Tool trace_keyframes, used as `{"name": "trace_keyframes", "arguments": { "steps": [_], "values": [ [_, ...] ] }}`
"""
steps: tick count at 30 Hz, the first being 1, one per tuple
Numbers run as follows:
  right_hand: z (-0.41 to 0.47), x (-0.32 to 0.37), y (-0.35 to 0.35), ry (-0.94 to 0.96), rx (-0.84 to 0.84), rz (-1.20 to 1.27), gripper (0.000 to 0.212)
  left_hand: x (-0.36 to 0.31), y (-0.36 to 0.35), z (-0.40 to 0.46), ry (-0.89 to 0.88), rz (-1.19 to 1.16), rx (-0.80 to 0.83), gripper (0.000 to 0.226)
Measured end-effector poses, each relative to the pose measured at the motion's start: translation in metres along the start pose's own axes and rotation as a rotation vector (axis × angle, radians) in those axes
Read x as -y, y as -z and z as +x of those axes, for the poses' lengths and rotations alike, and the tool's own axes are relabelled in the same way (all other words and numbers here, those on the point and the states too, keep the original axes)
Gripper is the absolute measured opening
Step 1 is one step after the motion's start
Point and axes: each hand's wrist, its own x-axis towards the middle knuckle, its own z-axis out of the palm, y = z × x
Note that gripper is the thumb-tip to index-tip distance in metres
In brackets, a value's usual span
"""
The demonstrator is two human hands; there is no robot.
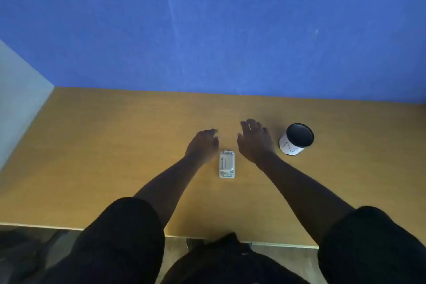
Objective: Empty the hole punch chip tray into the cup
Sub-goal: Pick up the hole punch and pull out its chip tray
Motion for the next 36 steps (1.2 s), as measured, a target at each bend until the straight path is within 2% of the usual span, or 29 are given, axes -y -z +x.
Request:
{"name": "trace_keyframes", "arguments": {
  "steps": [5,8,10,13,22,28,31,36],
  "values": [
    [-0.015,0.010,-0.028,-0.036,0.155,0.072,0.040,0.016,-0.021,-0.015,0.178,-0.131,0.165,0.040],
    [-0.017,0.016,-0.039,-0.094,0.225,0.147,0.039,0.016,-0.028,-0.017,0.249,-0.208,0.216,0.048],
    [-0.020,0.019,-0.047,-0.163,0.290,0.229,0.038,0.014,-0.033,-0.019,0.295,-0.264,0.245,0.052],
    [-0.021,0.023,-0.057,-0.330,0.365,0.444,0.039,0.019,-0.046,-0.015,0.383,-0.331,0.258,0.039],
    [-0.020,0.030,-0.067,-0.580,0.380,0.738,0.034,0.022,-0.063,-0.016,0.489,-0.496,0.271,0.036],
    [-0.019,0.026,-0.062,-0.533,0.388,0.795,0.031,0.025,-0.059,-0.020,0.503,-0.591,0.225,0.039],
    [-0.022,0.023,-0.054,-0.503,0.358,0.809,0.030,0.025,-0.057,-0.021,0.548,-0.720,0.172,0.040],
    [-0.025,0.016,-0.042,-0.457,0.320,0.889,0.029,0.020,-0.053,-0.022,0.604,-0.931,0.230,0.038]
  ]
}}
